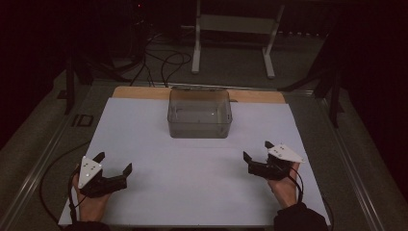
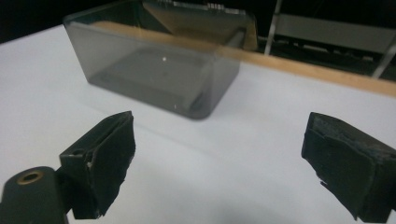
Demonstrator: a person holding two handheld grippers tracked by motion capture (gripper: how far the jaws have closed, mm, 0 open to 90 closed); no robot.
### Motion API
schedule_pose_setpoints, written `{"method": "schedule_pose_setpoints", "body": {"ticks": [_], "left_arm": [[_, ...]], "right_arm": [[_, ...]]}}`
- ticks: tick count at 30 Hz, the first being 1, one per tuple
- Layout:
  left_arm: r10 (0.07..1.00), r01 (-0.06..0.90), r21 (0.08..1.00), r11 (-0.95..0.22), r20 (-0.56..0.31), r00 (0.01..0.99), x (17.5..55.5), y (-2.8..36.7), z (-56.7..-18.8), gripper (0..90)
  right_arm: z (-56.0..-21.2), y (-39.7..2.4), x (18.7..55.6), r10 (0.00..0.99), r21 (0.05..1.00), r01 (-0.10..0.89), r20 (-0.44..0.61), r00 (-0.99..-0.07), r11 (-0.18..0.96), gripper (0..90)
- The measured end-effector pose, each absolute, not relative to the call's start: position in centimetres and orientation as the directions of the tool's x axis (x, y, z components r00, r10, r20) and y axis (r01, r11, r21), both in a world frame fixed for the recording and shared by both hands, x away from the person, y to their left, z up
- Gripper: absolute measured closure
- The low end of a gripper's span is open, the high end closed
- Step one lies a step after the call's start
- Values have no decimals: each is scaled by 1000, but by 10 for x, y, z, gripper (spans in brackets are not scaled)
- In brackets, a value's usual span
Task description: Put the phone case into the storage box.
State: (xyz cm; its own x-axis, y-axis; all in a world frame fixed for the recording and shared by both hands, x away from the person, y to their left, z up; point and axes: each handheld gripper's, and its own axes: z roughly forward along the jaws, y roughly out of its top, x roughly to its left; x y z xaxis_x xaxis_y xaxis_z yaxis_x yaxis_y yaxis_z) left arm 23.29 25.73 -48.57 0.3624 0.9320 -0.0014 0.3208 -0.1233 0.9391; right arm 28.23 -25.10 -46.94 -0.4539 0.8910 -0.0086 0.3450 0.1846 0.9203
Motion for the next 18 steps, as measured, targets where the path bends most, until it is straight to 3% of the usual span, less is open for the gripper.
{"method": "schedule_pose_setpoints", "body": {"ticks": [18], "left_arm": [[921,307,941,-146,16,389,234,253,-488,1]], "right_arm": [[-488,-270,257,890,949,281,-1,-456,144,96]]}}
